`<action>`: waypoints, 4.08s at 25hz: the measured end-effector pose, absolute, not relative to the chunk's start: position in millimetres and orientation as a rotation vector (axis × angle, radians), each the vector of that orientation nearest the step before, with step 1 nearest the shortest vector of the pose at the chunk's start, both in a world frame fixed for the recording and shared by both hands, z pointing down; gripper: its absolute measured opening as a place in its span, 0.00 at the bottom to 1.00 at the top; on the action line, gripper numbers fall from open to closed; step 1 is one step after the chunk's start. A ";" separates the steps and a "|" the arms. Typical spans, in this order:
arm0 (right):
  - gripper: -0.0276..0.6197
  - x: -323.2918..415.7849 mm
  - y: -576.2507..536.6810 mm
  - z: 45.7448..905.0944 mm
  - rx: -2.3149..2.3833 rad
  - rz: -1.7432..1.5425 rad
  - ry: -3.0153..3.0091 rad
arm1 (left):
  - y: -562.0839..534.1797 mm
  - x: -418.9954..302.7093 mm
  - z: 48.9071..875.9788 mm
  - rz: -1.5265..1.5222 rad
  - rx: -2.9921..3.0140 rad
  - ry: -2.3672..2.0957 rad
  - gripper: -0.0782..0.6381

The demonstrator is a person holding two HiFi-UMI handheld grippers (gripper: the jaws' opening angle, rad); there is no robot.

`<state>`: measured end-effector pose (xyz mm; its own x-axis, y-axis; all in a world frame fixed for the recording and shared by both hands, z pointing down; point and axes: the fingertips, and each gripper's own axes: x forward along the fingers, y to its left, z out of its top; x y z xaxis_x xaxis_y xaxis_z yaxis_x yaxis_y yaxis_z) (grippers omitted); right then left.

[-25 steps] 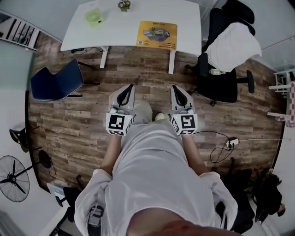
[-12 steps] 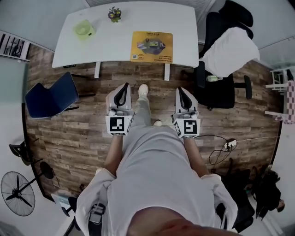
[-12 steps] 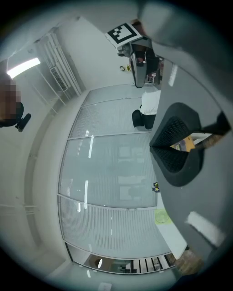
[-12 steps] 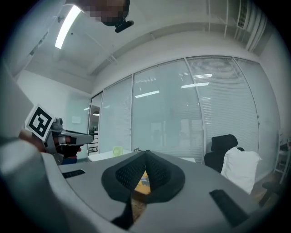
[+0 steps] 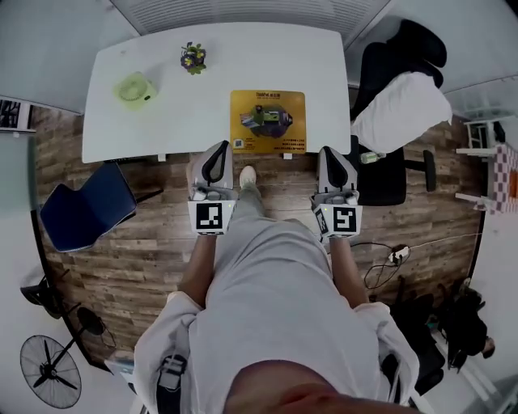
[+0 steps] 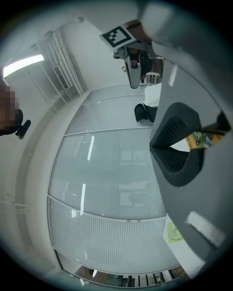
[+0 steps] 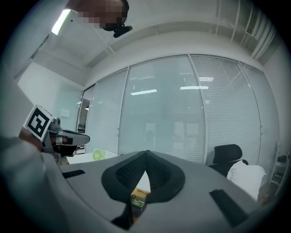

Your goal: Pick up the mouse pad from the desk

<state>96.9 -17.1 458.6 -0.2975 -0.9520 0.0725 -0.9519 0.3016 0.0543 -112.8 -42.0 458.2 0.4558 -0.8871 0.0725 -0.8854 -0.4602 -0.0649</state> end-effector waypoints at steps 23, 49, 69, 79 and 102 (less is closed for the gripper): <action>0.19 116.3 -198.2 545.7 1.711 0.124 -2.375 | -231.1 -93.9 516.1 -0.258 -2.701 1.701 0.10; 0.45 130.8 -189.7 818.3 1.203 0.907 -1.760 | -217.2 -108.2 568.1 -0.424 -2.693 1.853 0.10; 0.12 99.6 -174.4 768.1 1.171 0.919 -2.125 | -212.1 -107.1 586.7 -0.456 -2.757 1.825 0.10; 0.10 75.2 -187.1 662.0 1.232 0.753 -2.511 | -204.0 -117.2 590.7 -0.436 -2.792 1.809 0.10; 0.10 85.0 -176.6 424.8 1.284 0.523 -2.854 | -178.9 -34.0 632.6 -0.330 -3.312 1.245 0.59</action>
